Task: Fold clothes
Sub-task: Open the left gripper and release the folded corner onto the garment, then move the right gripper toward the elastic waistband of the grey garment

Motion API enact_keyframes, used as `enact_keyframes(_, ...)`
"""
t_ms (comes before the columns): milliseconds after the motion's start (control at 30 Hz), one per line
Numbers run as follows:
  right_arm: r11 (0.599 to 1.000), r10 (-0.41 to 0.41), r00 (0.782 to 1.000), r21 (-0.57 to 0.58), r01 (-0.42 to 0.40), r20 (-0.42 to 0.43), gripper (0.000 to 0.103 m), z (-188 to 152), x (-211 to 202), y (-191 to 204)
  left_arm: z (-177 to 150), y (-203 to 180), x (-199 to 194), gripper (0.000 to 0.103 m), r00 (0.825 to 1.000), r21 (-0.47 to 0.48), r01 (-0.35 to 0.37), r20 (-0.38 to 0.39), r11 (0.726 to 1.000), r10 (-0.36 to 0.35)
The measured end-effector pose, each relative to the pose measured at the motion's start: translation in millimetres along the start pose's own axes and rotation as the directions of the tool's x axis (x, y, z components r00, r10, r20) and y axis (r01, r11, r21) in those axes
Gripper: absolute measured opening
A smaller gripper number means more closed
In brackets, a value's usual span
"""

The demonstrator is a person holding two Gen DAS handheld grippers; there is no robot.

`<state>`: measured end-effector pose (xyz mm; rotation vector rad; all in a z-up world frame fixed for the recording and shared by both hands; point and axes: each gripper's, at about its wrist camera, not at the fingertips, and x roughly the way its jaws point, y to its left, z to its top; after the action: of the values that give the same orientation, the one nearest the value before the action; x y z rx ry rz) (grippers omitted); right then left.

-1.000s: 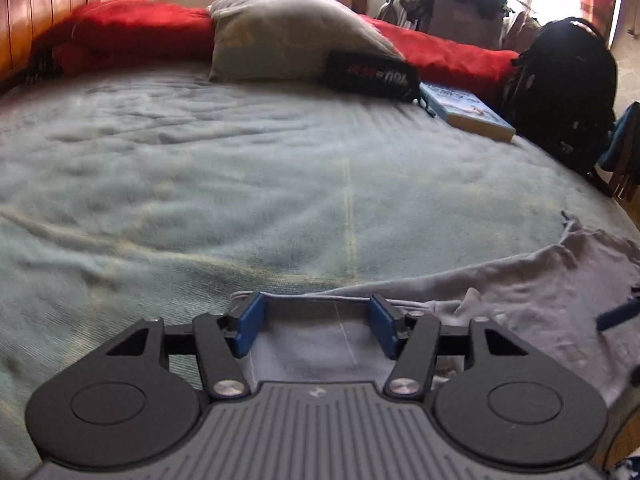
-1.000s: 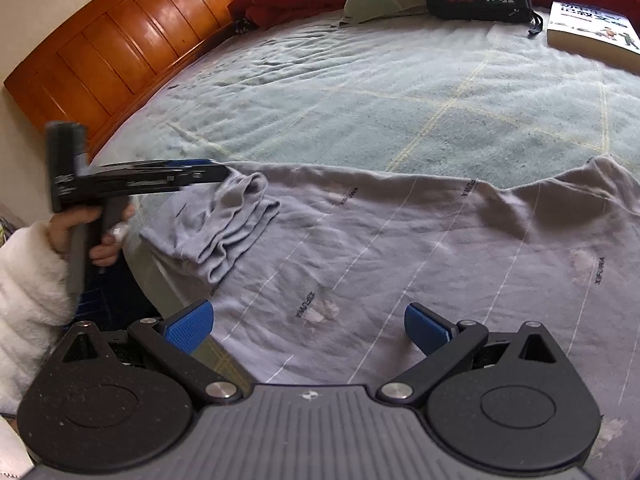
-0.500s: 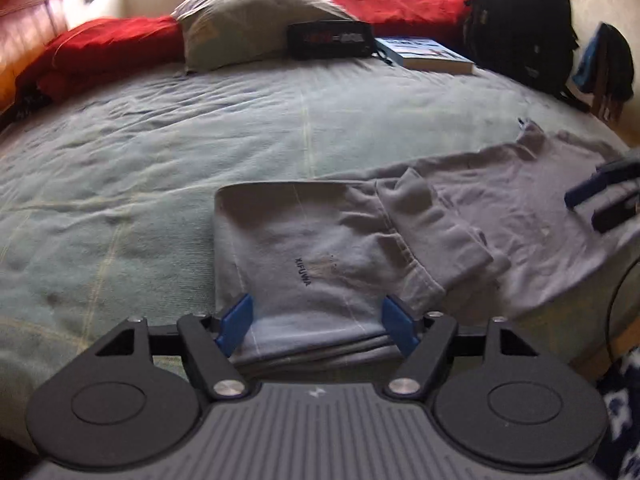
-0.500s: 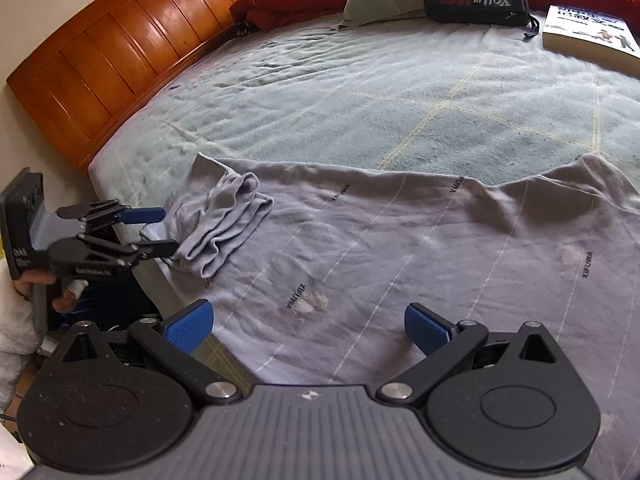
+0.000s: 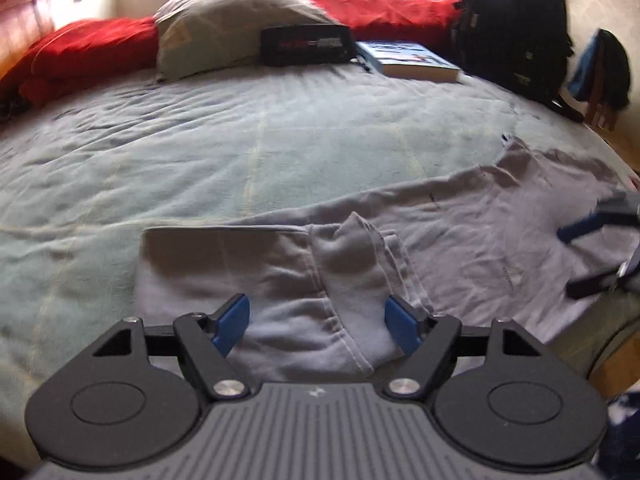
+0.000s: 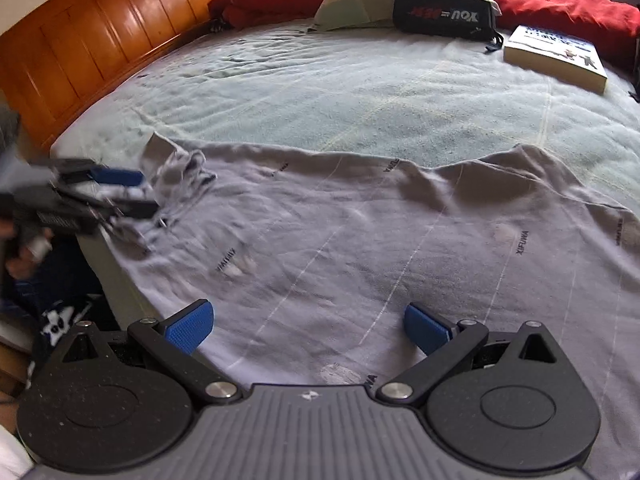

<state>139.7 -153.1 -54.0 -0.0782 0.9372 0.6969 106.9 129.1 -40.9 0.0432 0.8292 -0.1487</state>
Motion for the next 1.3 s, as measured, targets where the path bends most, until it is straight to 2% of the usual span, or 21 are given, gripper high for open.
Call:
enact_keyframes(67, 0.999, -0.023, 1.0, -0.043, 0.024, 0.012, 0.103, -3, 4, 4, 8, -8, -12, 0.075, 0.999, 0.038, -0.032, 0.04, 0.999, 0.031)
enact_keyframes(167, 0.992, -0.067, 0.997, -0.104, 0.07, 0.028, 0.103, -11, 7, 12, 14, -25, -18, 0.078, 0.996, 0.082, -0.019, 0.083, 0.996, 0.013)
enact_keyframes(233, 0.987, -0.091, 0.995, -0.127, 0.096, 0.047, 0.103, -16, 8, 16, 6, -32, -10, 0.078, 0.997, 0.085, -0.01, 0.076, 0.996, 0.004)
enact_keyframes(367, 0.979, -0.111, 0.992, -0.166, 0.12, 0.063, 0.103, -19, 8, 21, -14, -34, 15, 0.079, 1.0, 0.032, -0.009, -0.012, 0.999, 0.009)
enact_keyframes(467, 0.979, -0.11, 0.993, -0.168, 0.114, 0.037, 0.103, -14, -4, 20, -7, -39, 3, 0.078, 0.999, 0.023, -0.04, 0.017, 0.999, 0.04)
enact_keyframes(533, 0.979, -0.129, 0.99, -0.15, 0.136, 0.057, 0.103, -15, -21, 14, 1, -51, -11, 0.078, 0.996, 0.057, -0.059, 0.064, 0.997, 0.056)
enact_keyframes(600, 0.972, -0.19, 0.977, -0.122, 0.201, 0.098, 0.103, -18, -40, 4, 8, -66, -21, 0.079, 0.994, 0.102, -0.053, 0.1, 0.993, 0.043)
enact_keyframes(700, 0.953, -0.291, 0.948, -0.053, 0.3, 0.13, 0.103, -27, -63, -21, 12, -94, -18, 0.08, 0.995, 0.178, -0.026, 0.096, 0.984, 0.009)
enact_keyframes(800, 0.925, -0.379, 0.92, 0.027, 0.378, 0.102, 0.103, -42, -69, -47, 11, -117, -4, 0.08, 0.997, 0.23, -0.021, 0.072, 0.973, 0.005)
enact_keyframes(867, 0.91, -0.412, 0.909, 0.067, 0.408, 0.061, 0.103, -56, -68, -59, 1, -123, 6, 0.08, 0.998, 0.211, -0.011, 0.057, 0.977, -0.001)
enact_keyframes(933, 0.915, -0.4, 0.916, 0.076, 0.397, 0.033, 0.103, -72, -66, -65, -10, -128, 16, 0.08, 0.999, 0.186, -0.001, 0.041, 0.983, -0.006)
enact_keyframes(1100, 0.923, -0.378, 0.923, 0.111, 0.37, 0.072, 0.103, -95, -79, -65, -30, -131, 11, 0.081, 0.998, 0.146, -0.03, 0.062, 0.989, 0.021)
enact_keyframes(1200, 0.92, -0.388, 0.913, 0.108, 0.377, 0.125, 0.103, -91, -90, -63, -19, -141, 1, 0.081, 0.995, 0.176, -0.049, 0.095, 0.983, 0.033)
enact_keyframes(1300, 0.918, -0.386, 0.91, 0.155, 0.365, 0.149, 0.103, -90, -94, -71, -3, -157, -2, 0.084, 0.992, 0.186, -0.011, 0.128, 0.982, -0.013)
